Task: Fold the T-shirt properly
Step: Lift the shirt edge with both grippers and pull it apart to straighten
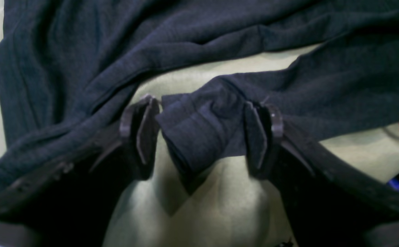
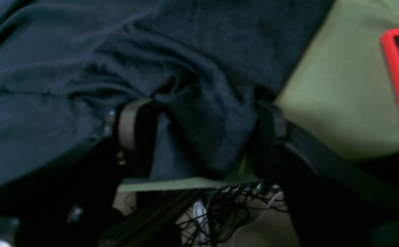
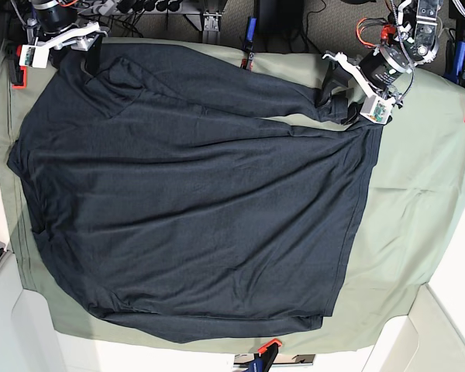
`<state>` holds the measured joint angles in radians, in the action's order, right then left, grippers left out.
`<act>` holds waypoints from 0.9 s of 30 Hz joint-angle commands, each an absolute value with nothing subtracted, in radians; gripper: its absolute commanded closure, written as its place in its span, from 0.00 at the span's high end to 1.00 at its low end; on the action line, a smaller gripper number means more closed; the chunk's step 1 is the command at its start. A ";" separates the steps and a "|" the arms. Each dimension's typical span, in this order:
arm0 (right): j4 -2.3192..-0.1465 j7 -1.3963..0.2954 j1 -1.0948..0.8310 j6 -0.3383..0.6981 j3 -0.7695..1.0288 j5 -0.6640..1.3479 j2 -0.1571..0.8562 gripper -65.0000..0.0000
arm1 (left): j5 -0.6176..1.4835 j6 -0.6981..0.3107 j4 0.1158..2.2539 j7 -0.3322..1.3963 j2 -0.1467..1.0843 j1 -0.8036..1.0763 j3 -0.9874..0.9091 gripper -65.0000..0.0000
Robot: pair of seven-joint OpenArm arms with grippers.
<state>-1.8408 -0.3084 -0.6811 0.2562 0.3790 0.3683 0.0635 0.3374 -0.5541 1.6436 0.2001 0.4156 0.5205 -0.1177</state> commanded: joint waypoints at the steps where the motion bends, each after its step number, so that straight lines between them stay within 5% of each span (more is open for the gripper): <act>1: -1.856 -0.289 -0.682 0.244 0.382 0.363 0.068 0.50 | 0.305 -0.538 1.648 0.233 0.427 0.527 -0.121 0.53; 5: -1.856 -0.284 -0.673 0.242 0.382 0.286 0.069 0.15 | 0.298 -0.539 1.648 0.234 0.427 0.536 -0.122 0.02; 7: -1.857 -0.284 -0.673 0.242 0.382 0.265 0.069 0.00 | 0.294 -0.539 1.648 0.238 0.430 0.538 -0.125 0.00; 13: -1.896 -0.286 -0.674 0.288 0.405 0.250 0.069 0.00 | 0.354 -0.693 1.673 0.245 0.430 0.548 -0.230 0.00; 20: -1.996 -0.289 -0.635 0.287 0.448 0.273 0.070 0.00 | 0.545 -0.698 1.704 0.245 0.447 0.571 -0.400 0.00; 27: -1.919 -0.298 -0.457 0.290 0.448 0.269 0.072 0.00 | 0.560 -0.698 1.703 0.245 0.522 0.464 -0.364 0.00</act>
